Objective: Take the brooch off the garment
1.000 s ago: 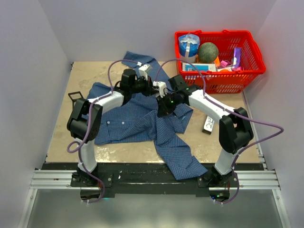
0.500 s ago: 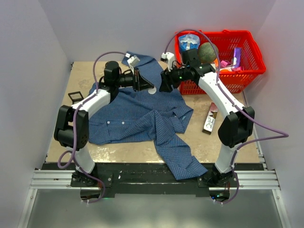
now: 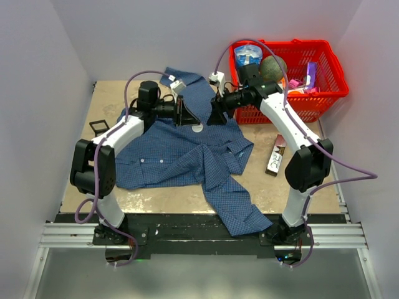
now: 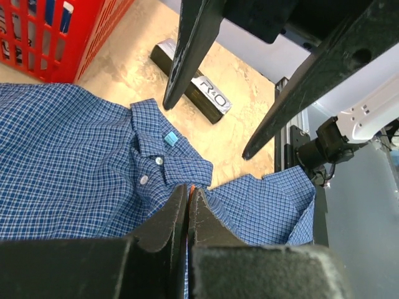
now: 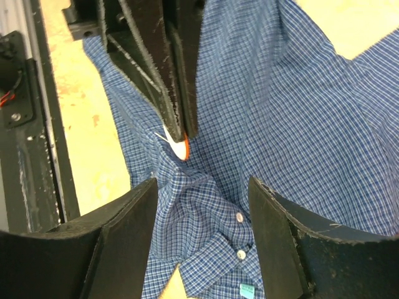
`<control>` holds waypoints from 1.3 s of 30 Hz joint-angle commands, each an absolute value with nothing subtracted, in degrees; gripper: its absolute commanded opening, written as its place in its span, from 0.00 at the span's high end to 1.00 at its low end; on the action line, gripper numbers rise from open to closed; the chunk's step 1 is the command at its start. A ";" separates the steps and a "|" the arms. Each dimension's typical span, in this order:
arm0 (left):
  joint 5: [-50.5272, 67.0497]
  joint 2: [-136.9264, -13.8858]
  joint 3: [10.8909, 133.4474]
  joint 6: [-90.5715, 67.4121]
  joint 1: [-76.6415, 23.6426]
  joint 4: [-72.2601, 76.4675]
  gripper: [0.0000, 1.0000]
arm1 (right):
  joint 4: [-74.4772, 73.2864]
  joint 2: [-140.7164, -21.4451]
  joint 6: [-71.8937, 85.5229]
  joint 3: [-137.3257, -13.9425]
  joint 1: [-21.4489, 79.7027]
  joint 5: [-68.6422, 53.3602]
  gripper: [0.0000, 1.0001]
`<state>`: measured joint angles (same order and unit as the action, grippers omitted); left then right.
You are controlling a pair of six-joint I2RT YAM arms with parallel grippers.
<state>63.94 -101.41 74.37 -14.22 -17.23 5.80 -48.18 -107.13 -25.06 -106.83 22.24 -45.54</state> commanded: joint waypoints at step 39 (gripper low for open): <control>68.03 -101.25 77.26 -21.53 -18.72 20.13 1.00 | -44.47 -108.11 -19.95 -108.28 25.05 -52.03 0.67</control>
